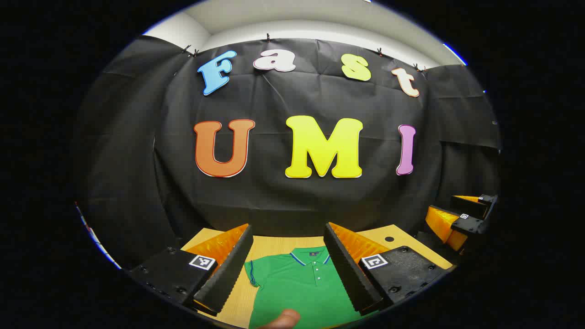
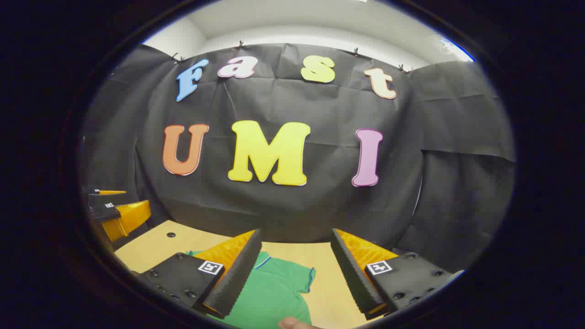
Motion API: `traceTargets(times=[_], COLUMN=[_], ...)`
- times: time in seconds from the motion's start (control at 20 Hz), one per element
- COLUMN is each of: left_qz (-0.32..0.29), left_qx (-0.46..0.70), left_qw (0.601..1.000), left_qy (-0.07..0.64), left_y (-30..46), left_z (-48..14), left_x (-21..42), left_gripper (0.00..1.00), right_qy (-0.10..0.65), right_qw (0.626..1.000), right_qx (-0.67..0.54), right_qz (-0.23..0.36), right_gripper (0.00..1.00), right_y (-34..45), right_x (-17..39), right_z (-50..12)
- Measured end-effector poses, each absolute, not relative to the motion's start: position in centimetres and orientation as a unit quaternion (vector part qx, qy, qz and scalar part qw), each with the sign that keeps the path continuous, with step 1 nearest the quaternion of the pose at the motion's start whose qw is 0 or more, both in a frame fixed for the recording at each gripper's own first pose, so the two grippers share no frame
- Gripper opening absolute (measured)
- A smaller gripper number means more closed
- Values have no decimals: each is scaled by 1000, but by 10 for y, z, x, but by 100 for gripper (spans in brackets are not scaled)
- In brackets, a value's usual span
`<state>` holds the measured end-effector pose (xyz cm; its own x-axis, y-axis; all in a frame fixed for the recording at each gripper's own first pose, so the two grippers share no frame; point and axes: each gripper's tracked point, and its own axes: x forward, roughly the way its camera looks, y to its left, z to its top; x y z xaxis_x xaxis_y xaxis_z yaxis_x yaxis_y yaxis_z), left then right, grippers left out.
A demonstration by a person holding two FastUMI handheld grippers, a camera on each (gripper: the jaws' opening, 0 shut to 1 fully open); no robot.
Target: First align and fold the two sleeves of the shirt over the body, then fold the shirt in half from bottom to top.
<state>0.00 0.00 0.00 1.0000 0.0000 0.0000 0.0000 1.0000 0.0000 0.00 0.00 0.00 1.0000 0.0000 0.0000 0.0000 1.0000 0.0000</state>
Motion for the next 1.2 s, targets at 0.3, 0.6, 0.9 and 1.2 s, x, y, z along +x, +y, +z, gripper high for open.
traceTargets(times=[0.3,0.6,0.9,1.2], left_qz=[0,1,8,29], left_qx=[3,13,11,12], left_qw=[1000,1000,1000,1000], left_qy=[-3,-7,-2,1], left_y=[-6,-17,-22,-26], left_z=[-1,-2,-3,-2], left_x=[-6,-13,-16,-12], left_gripper=[100,99,99,100], right_qy=[9,20,54,96], right_qw=[1000,999,998,995], right_qx=[3,2,-4,-19], right_qz=[11,26,26,32], right_gripper=[94,94,94,98], right_y=[-6,-10,-24,-33], right_x=[0,2,21,57], right_z=[-11,-27,-66,-119])
